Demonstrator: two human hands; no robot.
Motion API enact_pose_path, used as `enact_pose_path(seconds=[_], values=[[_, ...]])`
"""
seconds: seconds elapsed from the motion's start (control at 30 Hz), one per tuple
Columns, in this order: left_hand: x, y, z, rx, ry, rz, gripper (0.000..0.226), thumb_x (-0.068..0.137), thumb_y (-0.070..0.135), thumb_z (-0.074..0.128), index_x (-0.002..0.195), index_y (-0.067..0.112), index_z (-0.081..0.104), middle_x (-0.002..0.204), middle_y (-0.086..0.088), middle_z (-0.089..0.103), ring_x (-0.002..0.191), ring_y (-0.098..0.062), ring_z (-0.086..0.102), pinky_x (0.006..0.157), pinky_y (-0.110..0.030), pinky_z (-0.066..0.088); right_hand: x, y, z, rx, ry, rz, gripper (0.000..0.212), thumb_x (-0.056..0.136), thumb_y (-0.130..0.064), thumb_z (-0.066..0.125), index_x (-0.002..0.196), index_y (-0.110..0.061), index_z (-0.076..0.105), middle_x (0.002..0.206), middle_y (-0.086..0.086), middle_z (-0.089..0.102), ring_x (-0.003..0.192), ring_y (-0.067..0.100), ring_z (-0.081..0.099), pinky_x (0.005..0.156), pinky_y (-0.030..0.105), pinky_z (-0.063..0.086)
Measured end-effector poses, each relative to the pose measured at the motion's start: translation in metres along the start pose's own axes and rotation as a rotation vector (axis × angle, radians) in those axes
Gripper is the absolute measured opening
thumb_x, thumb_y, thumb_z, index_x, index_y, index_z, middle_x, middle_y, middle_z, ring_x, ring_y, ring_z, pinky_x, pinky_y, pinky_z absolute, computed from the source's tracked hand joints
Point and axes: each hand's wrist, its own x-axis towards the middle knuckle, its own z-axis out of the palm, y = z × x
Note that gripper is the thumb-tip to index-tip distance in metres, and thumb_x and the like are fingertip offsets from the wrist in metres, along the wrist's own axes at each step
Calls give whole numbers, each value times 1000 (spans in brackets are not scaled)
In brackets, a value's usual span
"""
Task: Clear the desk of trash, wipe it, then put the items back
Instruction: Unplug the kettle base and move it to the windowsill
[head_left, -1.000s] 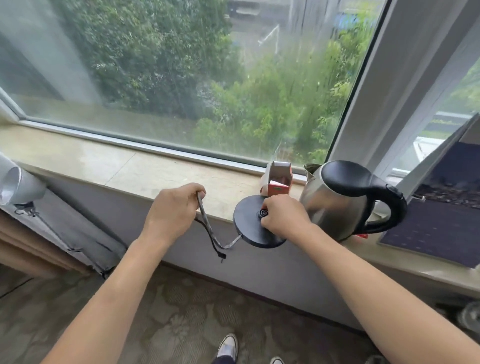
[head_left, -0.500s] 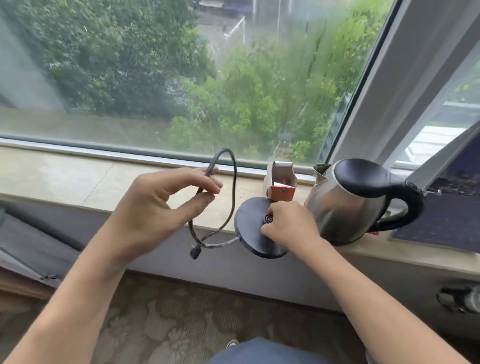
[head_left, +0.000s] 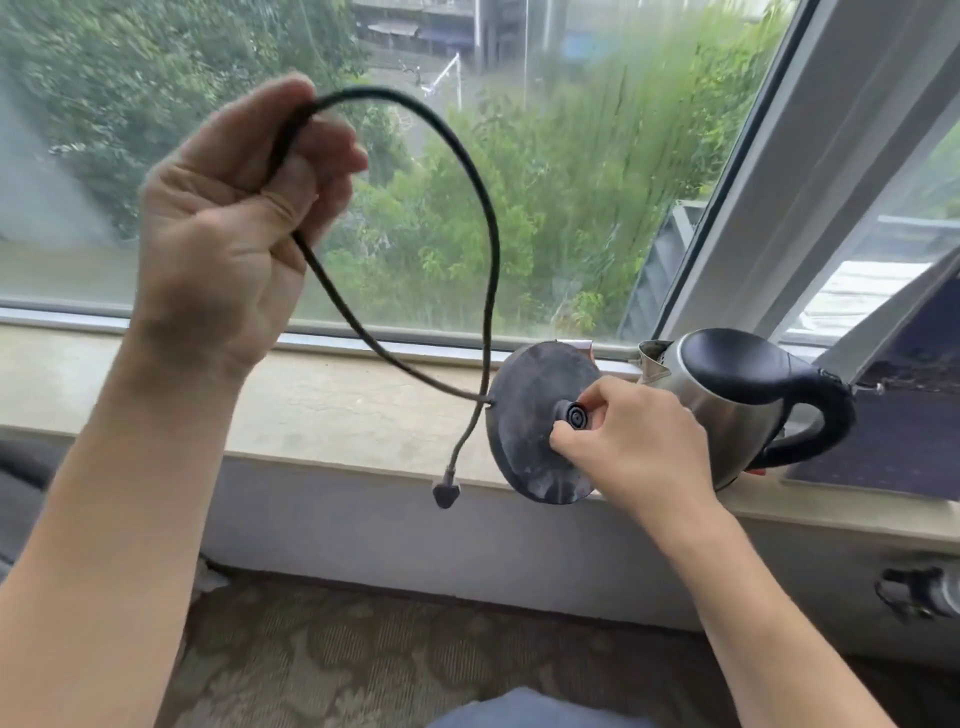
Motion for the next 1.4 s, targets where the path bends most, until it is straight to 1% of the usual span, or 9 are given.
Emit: enact_pose_path(seconds=[0.17,0.33,0.5,0.6,0.73,0.93,1.07,1.2,1.4], values=[[28,-35,-24,-242,291,-176,37,95,-13,50,124,3,67,105,-11,77,107,-26,70,98,-34,55,-4,-3,-9,-3,10,73,32,78,-54,66,98,-30,70,94,-5,72,97,27,65,83,37,52],[-21,-140,-71,145,510,-501,36,102,-15,43,133,-5,58,94,-9,74,83,-16,75,81,-25,61,5,-2,32,-123,-56,95,23,82,-42,63,90,-20,66,101,4,70,95,32,64,71,33,41],[-77,-206,-114,1042,258,-663,19,94,-3,50,95,11,64,93,-13,72,88,-33,70,80,-39,54,6,-9,82,-194,-37,-20,18,85,-35,60,96,-21,66,102,1,72,97,29,67,67,31,36],[-92,-212,-127,1487,74,-686,18,96,0,47,107,-1,62,110,-24,62,106,-43,58,84,-47,44,2,-25,99,-189,10,-127,20,88,-31,57,99,-17,66,101,1,69,94,29,67,66,32,33],[-97,-209,-136,1778,-133,-736,28,101,10,43,120,2,62,125,-20,51,117,-38,47,97,-43,43,1,-42,116,-179,-38,-246,19,89,-29,55,96,-14,65,98,2,66,92,29,65,66,33,32],[-108,-202,-120,1745,-129,-484,25,92,8,57,113,-4,64,115,-26,56,106,-45,51,87,-52,46,16,-25,134,-132,-70,-226,21,93,-32,53,100,-14,61,100,2,61,94,29,62,68,33,35],[-99,-204,-86,1433,-310,-245,44,93,3,60,137,4,60,131,-18,59,120,-43,54,98,-52,49,16,-23,146,-138,-63,-361,22,92,-33,58,97,-11,62,96,5,61,91,31,61,65,33,32],[-68,-212,-52,1396,-520,-257,58,99,3,48,155,18,43,161,-5,37,137,-31,43,106,-47,44,21,-24,153,-156,-64,-456,23,90,-31,63,91,-8,63,94,8,60,88,34,61,60,34,33],[-67,-206,-34,1402,-578,-349,44,102,27,51,145,16,53,148,-3,55,135,-25,51,106,-39,44,59,-31,152,-166,-128,-345,21,100,-25,51,111,-10,62,119,10,54,118,32,52,76,37,41]])
